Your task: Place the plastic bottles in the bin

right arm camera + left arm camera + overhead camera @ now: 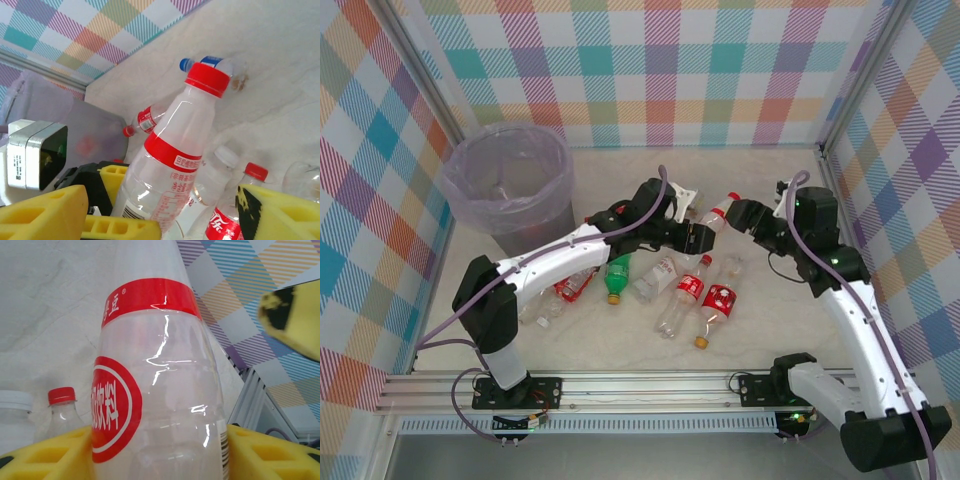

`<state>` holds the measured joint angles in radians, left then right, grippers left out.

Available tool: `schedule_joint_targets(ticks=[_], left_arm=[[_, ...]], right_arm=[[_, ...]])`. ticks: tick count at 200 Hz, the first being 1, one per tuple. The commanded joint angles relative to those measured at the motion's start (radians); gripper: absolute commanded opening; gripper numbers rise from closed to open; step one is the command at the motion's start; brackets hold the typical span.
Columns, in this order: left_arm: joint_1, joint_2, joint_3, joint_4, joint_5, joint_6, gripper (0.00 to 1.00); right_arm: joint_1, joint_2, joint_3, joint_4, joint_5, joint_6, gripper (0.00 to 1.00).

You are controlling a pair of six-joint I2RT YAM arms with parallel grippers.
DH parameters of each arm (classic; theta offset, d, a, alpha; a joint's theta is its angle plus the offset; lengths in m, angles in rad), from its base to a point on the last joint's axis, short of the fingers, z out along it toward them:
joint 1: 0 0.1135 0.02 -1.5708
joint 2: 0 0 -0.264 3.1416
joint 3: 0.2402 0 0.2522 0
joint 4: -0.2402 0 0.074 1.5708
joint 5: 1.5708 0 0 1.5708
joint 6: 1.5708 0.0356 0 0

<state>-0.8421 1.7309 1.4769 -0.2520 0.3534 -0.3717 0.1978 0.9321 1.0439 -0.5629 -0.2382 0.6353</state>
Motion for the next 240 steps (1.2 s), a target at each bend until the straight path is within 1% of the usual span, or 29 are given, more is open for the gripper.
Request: schedule_joint_targets(ticks=[1, 22, 42, 56, 72, 87, 100, 114, 129, 146, 160, 173, 193, 223, 240], left_arm=[[0.02, -0.018, 0.083, -0.068, -0.042, 0.047, 0.58], [0.036, -0.024, 0.171, -0.151, -0.087, 0.085, 0.57], [0.061, -0.034, 0.278, -0.265, -0.137, 0.136, 0.57], [0.084, -0.054, 0.355, -0.348, -0.194, 0.181, 0.57], [0.128, -0.085, 0.437, -0.45, -0.275, 0.215, 0.57], [0.191, -0.135, 0.479, -0.523, -0.314, 0.217, 0.55], [0.27, -0.187, 0.48, -0.548, -0.327, 0.213, 0.53], [0.373, -0.236, 0.491, -0.589, -0.33, 0.209, 0.51], [0.484, -0.282, 0.485, -0.616, -0.36, 0.23, 0.49], [0.625, -0.307, 0.475, -0.628, -0.364, 0.241, 0.46], [0.717, -0.311, 0.456, -0.63, -0.351, 0.261, 0.44], [0.762, -0.31, 0.433, -0.632, -0.363, 0.298, 0.44], [0.8, -0.312, 0.384, -0.617, -0.377, 0.344, 0.44], [0.859, -0.3, 0.306, -0.589, -0.327, 0.361, 0.45], [0.887, -0.279, 0.281, -0.586, -0.309, 0.371, 0.46]], right_arm=[[-0.003, -0.011, 0.024, -0.085, 0.083, -0.041, 0.78], [-0.011, -0.023, 0.021, -0.09, 0.106, -0.043, 0.79], [-0.012, -0.021, 0.009, -0.078, 0.112, -0.044, 0.79], [-0.014, -0.006, 0.002, -0.058, 0.109, -0.049, 0.79], [-0.017, 0.024, 0.009, -0.043, 0.097, -0.062, 0.79], [-0.019, 0.057, 0.014, -0.02, 0.073, -0.069, 0.79], [-0.018, 0.082, 0.015, 0.005, 0.05, -0.072, 0.79], [-0.019, 0.105, 0.016, 0.023, 0.028, -0.073, 0.79], [-0.019, 0.117, 0.017, 0.031, 0.014, -0.072, 0.79], [-0.018, 0.109, 0.014, 0.032, 0.002, -0.07, 0.79], [-0.018, 0.095, 0.007, 0.028, 0.005, -0.072, 0.79], [-0.018, 0.083, 0.007, 0.012, 0.019, -0.078, 0.8], [-0.02, 0.071, 0.01, -0.009, 0.04, -0.088, 0.8], [-0.02, 0.081, 0.02, -0.035, 0.047, -0.093, 0.8], [-0.02, 0.085, 0.042, -0.101, 0.1, -0.109, 0.81]])
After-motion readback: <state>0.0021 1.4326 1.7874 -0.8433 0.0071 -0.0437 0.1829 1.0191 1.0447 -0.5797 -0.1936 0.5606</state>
